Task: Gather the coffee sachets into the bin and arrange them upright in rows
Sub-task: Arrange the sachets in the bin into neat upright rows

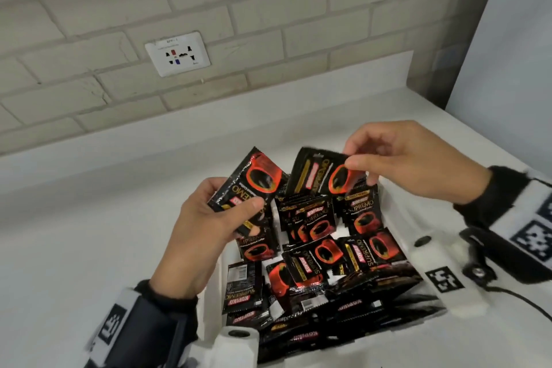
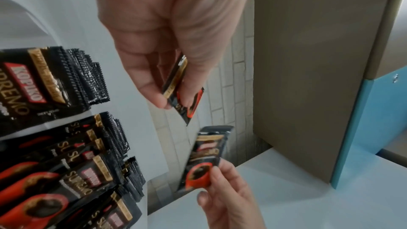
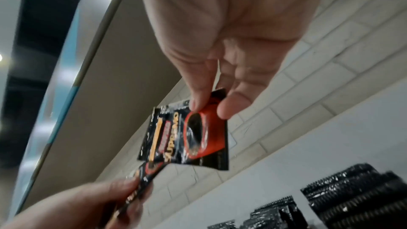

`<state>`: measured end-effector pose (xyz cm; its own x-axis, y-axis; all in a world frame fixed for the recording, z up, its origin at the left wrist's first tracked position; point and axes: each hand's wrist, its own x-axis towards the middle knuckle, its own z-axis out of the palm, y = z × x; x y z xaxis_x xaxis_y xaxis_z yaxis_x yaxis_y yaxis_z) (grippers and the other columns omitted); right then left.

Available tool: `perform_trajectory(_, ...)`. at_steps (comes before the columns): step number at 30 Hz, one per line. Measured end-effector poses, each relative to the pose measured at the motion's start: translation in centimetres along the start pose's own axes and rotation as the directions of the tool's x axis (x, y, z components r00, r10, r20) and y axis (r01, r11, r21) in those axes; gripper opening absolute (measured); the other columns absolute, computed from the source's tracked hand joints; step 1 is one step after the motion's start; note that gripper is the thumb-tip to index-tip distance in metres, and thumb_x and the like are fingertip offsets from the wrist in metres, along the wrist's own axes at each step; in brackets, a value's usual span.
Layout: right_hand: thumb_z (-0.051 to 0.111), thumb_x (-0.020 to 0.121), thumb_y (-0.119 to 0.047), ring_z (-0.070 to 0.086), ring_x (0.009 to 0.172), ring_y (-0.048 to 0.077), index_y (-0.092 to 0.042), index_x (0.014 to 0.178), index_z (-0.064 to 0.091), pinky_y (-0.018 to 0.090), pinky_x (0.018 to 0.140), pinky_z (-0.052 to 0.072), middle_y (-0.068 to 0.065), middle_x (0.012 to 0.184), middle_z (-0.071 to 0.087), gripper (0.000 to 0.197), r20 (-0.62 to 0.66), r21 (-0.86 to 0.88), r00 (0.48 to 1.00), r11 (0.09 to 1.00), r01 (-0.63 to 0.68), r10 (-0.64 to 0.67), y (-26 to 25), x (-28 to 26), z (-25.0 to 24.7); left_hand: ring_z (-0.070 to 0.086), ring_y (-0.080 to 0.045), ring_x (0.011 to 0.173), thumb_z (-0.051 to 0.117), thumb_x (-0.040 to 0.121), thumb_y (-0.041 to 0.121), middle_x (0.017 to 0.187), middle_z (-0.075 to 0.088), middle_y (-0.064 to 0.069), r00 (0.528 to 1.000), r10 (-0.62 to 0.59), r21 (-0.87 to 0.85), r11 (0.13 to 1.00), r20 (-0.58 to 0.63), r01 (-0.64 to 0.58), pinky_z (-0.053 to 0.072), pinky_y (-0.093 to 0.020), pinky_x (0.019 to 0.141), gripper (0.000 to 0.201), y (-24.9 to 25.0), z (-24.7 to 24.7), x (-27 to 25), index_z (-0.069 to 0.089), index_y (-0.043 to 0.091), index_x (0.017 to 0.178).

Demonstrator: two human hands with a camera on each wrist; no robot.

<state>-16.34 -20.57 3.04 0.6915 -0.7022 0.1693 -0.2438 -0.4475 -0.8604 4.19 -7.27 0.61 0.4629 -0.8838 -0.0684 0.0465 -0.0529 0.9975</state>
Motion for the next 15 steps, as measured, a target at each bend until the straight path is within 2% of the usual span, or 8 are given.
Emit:
perform_trajectory(2,0.062,0.083,-0.006,0.058,0.052,-0.001,-0.019,0.078,0.06,0.011,0.055,0.047,-0.015,0.062,0.064,0.015,-0.034,0.092,0.999,0.996,0.006,-0.003,0.0,-0.5,0.0,0.062,-0.011,0.055,0.072,0.052,0.014,0.064,0.067,0.001,1.0,0.017,0.017,1.0,-0.02,-0.017,0.052,-0.02,0.049,0.032,0.1,-0.3,0.1,0.057,0.011,0.08)
perform_trajectory(5,0.063,0.081,-0.007,0.058,0.054,-0.003,-0.019,0.078,0.061,0.01,0.055,0.047,-0.013,0.062,0.065,0.013,0.002,0.16,1.0,0.987,0.011,-0.012,-0.4,-1.2,0.7,0.055,-0.007,0.05,0.074,0.049,0.021,0.062,0.065,0.002,0.999,0.039,0.087,0.995,-0.012,-0.038,0.046,-0.016,0.046,0.024,0.6,-0.2,0.1,0.061,0.015,0.069)
perform_trajectory(7,0.064,0.08,-0.008,0.058,0.056,-0.004,-0.019,0.077,0.061,0.008,0.056,0.045,-0.012,0.063,0.066,0.012,0.041,0.19,0.999,0.982,0.009,-0.017,-0.8,-1.5,1.4,0.047,-0.007,0.046,0.075,0.047,0.029,0.058,0.062,0.004,0.998,0.056,0.111,0.992,0.021,-0.058,0.042,-0.017,0.046,0.016,1.0,0.2,-0.1,0.065,0.022,0.058)
perform_trajectory(9,0.064,0.08,-0.011,0.058,0.056,-0.003,-0.02,0.075,0.061,0.007,0.056,0.043,-0.011,0.063,0.066,0.011,0.066,0.207,0.998,0.978,-0.002,-0.012,-1.0,-1.9,2.4,0.045,-0.006,0.045,0.073,0.044,0.039,0.053,0.058,0.005,0.995,0.075,0.131,0.988,0.069,-0.083,0.04,-0.017,0.046,0.017,1.4,0.7,-0.4,0.066,0.026,0.052)
perform_trajectory(10,0.064,0.079,-0.014,0.059,0.056,0.003,-0.022,0.074,0.062,0.008,0.056,0.042,-0.009,0.064,0.067,0.01,0.053,0.199,0.999,0.98,-0.006,-0.005,-0.9,-2.0,2.9,0.046,-0.005,0.045,0.071,0.045,0.043,0.052,0.058,0.005,0.992,0.077,0.137,0.986,0.095,-0.09,0.04,-0.016,0.047,0.018,1.4,1.0,-0.7,0.067,0.027,0.052)
perform_trajectory(12,0.064,0.079,-0.02,0.058,0.061,0.023,-0.026,0.074,0.062,0.016,0.054,0.042,-0.002,0.067,0.067,0.008,-0.009,0.187,1.0,0.982,-0.023,0.025,-0.5,-2.2,3.7,0.052,-0.005,0.049,0.071,0.053,0.045,0.059,0.064,0.005,0.983,0.069,0.121,0.989,0.169,-0.09,0.042,-0.017,0.049,0.017,1.5,1.5,-1.2,0.071,0.03,0.059)
perform_trajectory(13,0.064,0.08,-0.021,0.056,0.06,0.027,-0.025,0.074,0.062,0.02,0.053,0.042,-0.002,0.066,0.065,0.007,-0.032,0.204,0.998,0.978,-0.049,0.057,-0.2,-2.2,3.9,0.055,-0.006,0.053,0.073,0.06,0.045,0.065,0.068,0.004,0.978,0.059,0.103,0.991,0.202,-0.081,0.044,-0.017,0.051,0.016,1.4,1.6,-1.3,0.074,0.03,0.065)
perform_trajectory(15,0.062,0.083,-0.018,0.053,0.051,0.011,-0.022,0.075,0.06,0.02,0.049,0.042,-0.009,0.06,0.061,0.009,-0.04,0.262,0.99,0.958,-0.119,0.134,0.2,-2.4,4.3,0.06,-0.011,0.061,0.072,0.07,0.046,0.078,0.072,-0.003,0.972,0.038,0.081,0.995,0.232,-0.059,0.049,-0.018,0.055,0.02,1.1,1.7,-1.4,0.076,0.027,0.076)
